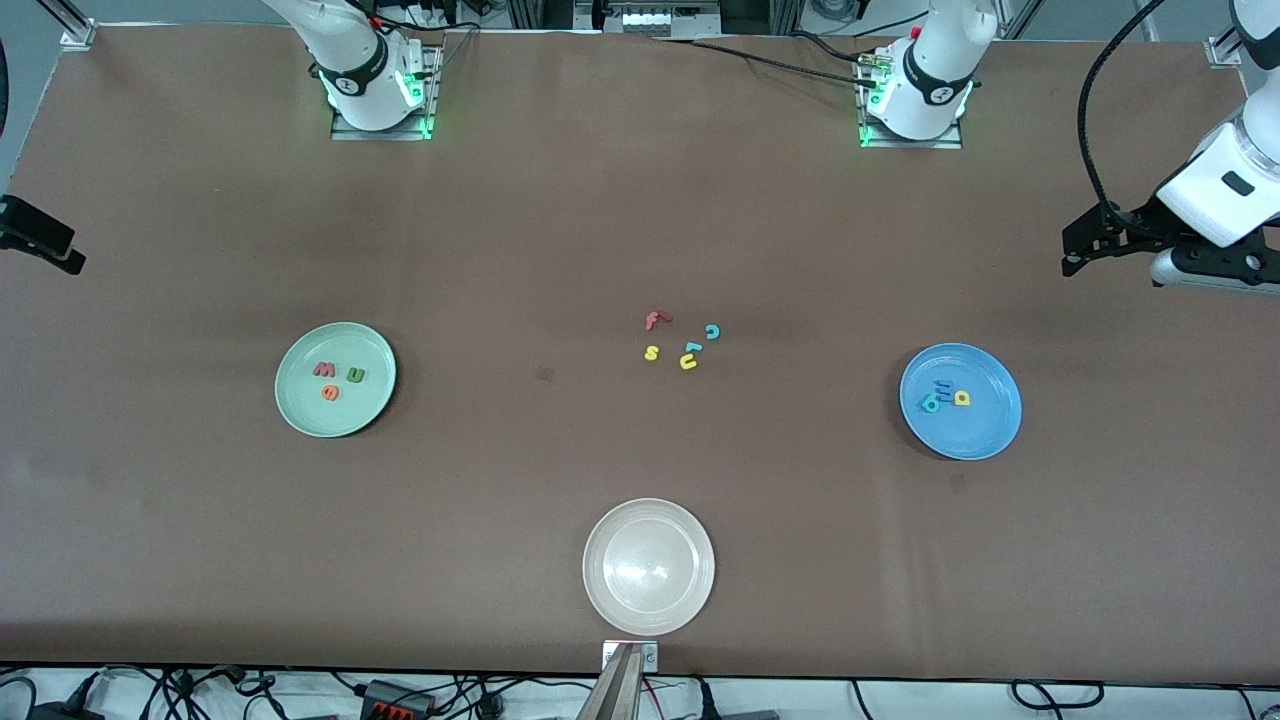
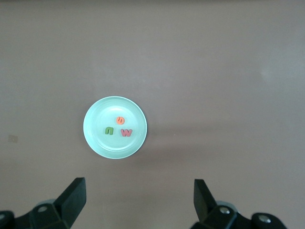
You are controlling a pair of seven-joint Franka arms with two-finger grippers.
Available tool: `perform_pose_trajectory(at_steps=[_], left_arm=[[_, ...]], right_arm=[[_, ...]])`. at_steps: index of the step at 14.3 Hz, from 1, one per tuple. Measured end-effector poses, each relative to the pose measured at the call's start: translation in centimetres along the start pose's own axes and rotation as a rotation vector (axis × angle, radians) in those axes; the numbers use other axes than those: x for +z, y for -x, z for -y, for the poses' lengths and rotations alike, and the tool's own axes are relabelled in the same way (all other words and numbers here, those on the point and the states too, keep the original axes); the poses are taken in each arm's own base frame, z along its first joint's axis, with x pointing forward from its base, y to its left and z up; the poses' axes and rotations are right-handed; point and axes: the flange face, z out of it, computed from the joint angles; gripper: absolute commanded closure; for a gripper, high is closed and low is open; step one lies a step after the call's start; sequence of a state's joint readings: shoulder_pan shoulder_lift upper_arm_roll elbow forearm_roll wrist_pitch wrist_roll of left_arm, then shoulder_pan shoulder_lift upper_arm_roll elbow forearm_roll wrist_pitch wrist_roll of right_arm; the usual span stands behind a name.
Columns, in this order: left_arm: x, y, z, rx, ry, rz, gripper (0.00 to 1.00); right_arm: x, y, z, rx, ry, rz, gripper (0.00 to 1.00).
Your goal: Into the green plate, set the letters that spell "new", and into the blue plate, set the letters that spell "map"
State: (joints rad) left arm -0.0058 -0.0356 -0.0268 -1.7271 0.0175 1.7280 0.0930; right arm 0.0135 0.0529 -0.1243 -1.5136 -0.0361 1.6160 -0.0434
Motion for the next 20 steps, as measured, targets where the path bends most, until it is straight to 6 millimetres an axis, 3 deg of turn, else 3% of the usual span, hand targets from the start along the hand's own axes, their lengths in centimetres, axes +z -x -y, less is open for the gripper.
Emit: perform_pose_trajectory(at_steps=[9,16,20], left_arm=[[0.1,0.0,-0.1,0.001,0.000,0.000,0.00],[0.1,-0.1,-0.1,0.002,0.000,0.001,0.00],[0.1,-0.1,-0.5,0.009,0.001,0.001,0.00]], right_arm=[[1.2,5.0,-0.4,0.000,-0.021,-0.023,0.00],[1.0,5.0,-0.8,0.007,-0.021,-0.038,0.00],[1.0,4.9,0.0,-0.008,-0.021,-0.040,0.00]])
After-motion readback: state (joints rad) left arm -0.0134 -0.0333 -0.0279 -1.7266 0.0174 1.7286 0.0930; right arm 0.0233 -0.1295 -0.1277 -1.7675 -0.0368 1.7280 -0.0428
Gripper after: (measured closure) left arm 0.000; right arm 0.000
